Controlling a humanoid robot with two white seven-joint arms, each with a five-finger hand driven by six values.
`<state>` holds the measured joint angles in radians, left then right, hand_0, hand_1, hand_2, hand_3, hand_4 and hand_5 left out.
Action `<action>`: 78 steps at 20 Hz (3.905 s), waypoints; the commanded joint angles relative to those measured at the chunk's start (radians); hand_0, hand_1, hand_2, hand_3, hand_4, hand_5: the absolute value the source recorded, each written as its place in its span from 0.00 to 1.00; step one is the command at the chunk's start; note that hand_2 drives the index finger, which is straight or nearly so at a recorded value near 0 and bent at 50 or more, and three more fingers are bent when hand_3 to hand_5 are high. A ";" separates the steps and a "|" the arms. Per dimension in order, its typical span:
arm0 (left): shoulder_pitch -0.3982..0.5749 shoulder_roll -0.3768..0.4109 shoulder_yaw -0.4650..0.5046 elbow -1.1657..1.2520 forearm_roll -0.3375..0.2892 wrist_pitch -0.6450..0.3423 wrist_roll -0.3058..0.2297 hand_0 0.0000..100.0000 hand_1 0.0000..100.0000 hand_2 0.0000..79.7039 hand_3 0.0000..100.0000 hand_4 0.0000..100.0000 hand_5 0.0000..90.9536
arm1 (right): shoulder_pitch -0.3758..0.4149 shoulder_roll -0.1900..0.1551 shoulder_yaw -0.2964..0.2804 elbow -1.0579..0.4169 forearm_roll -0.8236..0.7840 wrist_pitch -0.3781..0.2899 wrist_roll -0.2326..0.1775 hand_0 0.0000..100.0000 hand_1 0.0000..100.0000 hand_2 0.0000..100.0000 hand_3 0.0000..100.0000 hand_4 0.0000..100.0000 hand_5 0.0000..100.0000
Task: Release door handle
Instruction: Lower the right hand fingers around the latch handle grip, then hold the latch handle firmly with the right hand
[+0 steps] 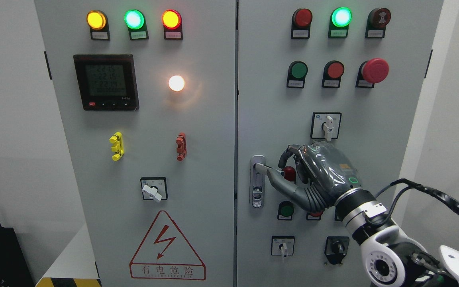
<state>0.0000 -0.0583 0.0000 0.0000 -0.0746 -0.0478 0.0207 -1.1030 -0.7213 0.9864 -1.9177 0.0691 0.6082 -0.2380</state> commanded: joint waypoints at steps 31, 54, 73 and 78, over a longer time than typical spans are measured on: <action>-0.003 0.000 0.002 0.009 -0.001 0.000 -0.001 0.12 0.39 0.00 0.00 0.00 0.00 | 0.009 0.023 -0.002 0.002 -0.002 -0.002 0.005 0.36 0.22 0.53 1.00 1.00 1.00; -0.003 0.000 0.002 0.009 -0.001 0.000 -0.001 0.12 0.39 0.00 0.00 0.00 0.00 | 0.017 0.023 -0.002 0.000 -0.002 -0.002 0.003 0.36 0.23 0.56 1.00 1.00 1.00; -0.003 0.000 0.002 0.009 -0.001 0.000 -0.001 0.12 0.39 0.00 0.00 0.00 0.00 | 0.034 0.025 -0.002 0.000 0.000 -0.001 -0.009 0.36 0.25 0.60 1.00 1.00 1.00; -0.003 0.000 0.002 0.009 -0.001 0.000 -0.001 0.12 0.39 0.00 0.00 0.00 0.00 | 0.032 0.025 -0.005 0.000 0.000 -0.001 -0.009 0.36 0.25 0.60 1.00 1.00 1.00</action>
<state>0.0000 -0.0583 0.0000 0.0000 -0.0749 -0.0481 0.0207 -1.0718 -0.6967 0.9842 -1.9174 0.0690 0.6058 -0.2471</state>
